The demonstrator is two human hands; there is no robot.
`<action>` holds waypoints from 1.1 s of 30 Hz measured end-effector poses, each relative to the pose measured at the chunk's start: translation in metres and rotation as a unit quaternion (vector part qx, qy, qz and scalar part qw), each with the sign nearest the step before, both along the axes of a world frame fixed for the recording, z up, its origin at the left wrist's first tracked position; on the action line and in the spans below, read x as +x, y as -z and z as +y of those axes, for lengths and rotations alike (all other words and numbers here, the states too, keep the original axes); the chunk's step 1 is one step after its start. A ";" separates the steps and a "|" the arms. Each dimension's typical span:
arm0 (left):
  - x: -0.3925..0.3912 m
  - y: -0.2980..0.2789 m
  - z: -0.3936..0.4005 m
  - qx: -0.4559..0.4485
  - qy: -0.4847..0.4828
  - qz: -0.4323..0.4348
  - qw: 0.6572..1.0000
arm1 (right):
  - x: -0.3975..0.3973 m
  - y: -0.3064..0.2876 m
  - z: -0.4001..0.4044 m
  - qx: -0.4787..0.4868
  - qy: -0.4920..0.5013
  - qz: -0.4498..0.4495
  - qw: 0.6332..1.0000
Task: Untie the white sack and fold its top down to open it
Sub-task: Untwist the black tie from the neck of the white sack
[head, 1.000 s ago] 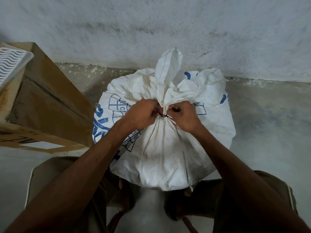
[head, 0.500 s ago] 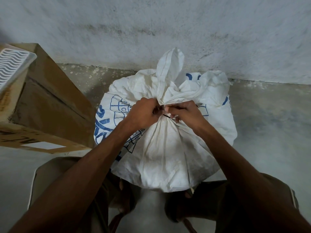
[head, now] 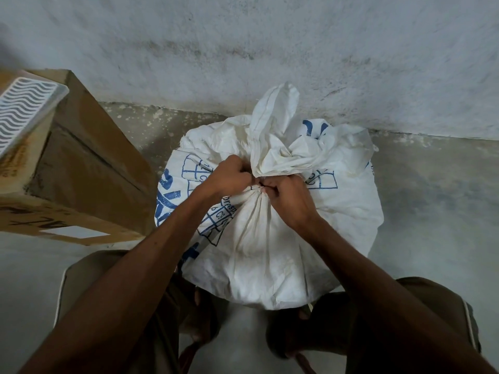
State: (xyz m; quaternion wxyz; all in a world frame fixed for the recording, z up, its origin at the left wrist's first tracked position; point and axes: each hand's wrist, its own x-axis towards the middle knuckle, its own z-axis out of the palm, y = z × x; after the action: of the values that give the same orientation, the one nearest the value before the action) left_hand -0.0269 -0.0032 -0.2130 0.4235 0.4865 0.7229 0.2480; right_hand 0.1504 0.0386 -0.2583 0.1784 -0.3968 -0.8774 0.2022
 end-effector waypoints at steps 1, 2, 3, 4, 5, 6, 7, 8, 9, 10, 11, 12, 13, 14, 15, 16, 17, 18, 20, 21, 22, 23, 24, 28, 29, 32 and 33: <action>-0.001 -0.002 0.000 0.000 0.019 -0.003 1.000 | 0.001 -0.001 0.002 -0.013 -0.002 0.012 1.000; -0.001 -0.004 -0.001 0.000 0.038 -0.004 0.999 | 0.001 -0.003 0.004 -0.021 -0.003 0.023 1.000; -0.002 -0.005 -0.002 0.001 0.055 -0.005 0.998 | 0.001 -0.004 0.006 -0.025 -0.006 0.031 0.999; -0.003 -0.006 -0.003 0.002 0.068 -0.001 0.998 | 0.001 -0.005 0.007 -0.026 -0.010 0.035 0.999; -0.004 -0.005 -0.003 0.004 0.074 0.006 0.997 | 0.001 -0.006 0.007 -0.026 -0.013 0.039 0.999; -0.004 -0.004 -0.004 0.009 0.074 0.018 0.997 | 0.001 -0.005 0.007 -0.028 -0.015 0.045 0.998; -0.003 -0.004 -0.004 0.021 0.071 0.035 0.997 | 0.001 -0.004 0.007 -0.034 -0.016 0.052 0.998; -0.001 -0.002 -0.005 0.041 0.066 0.060 0.995 | 0.001 -0.003 0.007 -0.040 -0.014 0.057 0.997; 0.002 0.000 -0.005 0.068 0.063 0.090 0.992 | 0.001 -0.002 0.007 -0.046 -0.010 0.061 0.997; 0.005 0.002 -0.005 0.092 0.062 0.122 0.986 | 0.002 -0.002 0.007 -0.051 -0.005 0.065 0.997; 0.008 0.005 -0.005 0.109 0.061 0.147 0.981 | 0.002 -0.001 0.007 -0.054 -0.001 0.071 0.996; 0.010 0.008 -0.005 0.112 0.058 0.165 0.978 | 0.002 -0.002 0.006 -0.056 0.001 0.078 0.995; 0.012 0.011 -0.006 0.112 0.055 0.177 0.976 | 0.002 -0.002 0.006 -0.055 0.001 0.081 0.995; 0.014 0.013 -0.006 0.112 0.053 0.188 0.974 | 0.002 -0.003 0.005 -0.052 -0.001 0.082 0.995; 0.016 0.014 -0.006 0.118 0.053 0.197 0.972 | 0.002 -0.003 0.004 -0.050 -0.003 0.083 0.995; 0.017 0.015 -0.007 0.124 0.053 0.203 0.970 | 0.002 -0.003 0.004 -0.048 -0.002 0.082 0.995; 0.017 0.016 -0.008 0.130 0.055 0.208 0.968 | 0.002 -0.003 0.004 -0.047 0.001 0.079 0.996; 0.016 0.016 -0.008 0.135 0.056 0.210 0.967 | 0.001 -0.004 0.004 -0.049 0.005 0.076 0.996; 0.015 0.016 -0.008 0.142 0.062 0.197 0.968 | 0.001 -0.004 0.005 -0.060 0.014 0.075 0.995; 0.015 0.016 -0.007 0.146 0.065 0.188 0.969 | 0.001 -0.004 0.005 -0.067 0.019 0.076 0.995; 0.015 0.015 -0.006 0.151 0.068 0.182 0.969 | 0.002 -0.004 0.006 -0.074 0.024 0.078 0.994; 0.015 0.015 -0.006 0.156 0.067 0.178 0.969 | 0.002 -0.004 0.007 -0.079 0.030 0.081 0.993; 0.016 0.015 -0.006 0.159 0.063 0.177 0.969 | 0.003 -0.004 0.007 -0.085 0.037 0.084 0.992; 0.022 0.019 -0.007 0.155 0.060 0.197 0.966 | 0.005 -0.006 0.005 -0.116 0.057 0.100 0.987; 0.022 0.020 -0.006 0.149 0.057 0.199 0.967 | 0.005 -0.005 0.004 -0.119 0.060 0.106 0.985; 0.023 0.017 -0.004 0.140 0.034 0.191 0.971 | 0.007 -0.002 0.004 -0.125 0.073 0.127 0.981; 0.025 0.016 -0.004 0.143 0.028 0.189 0.971 | 0.008 -0.002 0.005 -0.126 0.077 0.131 0.980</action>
State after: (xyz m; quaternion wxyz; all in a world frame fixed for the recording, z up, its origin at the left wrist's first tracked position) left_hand -0.0022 -0.0073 -0.2290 0.2119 0.5997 0.7333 0.2400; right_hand 0.1581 0.0434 -0.2567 0.2551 -0.4523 -0.7811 0.3467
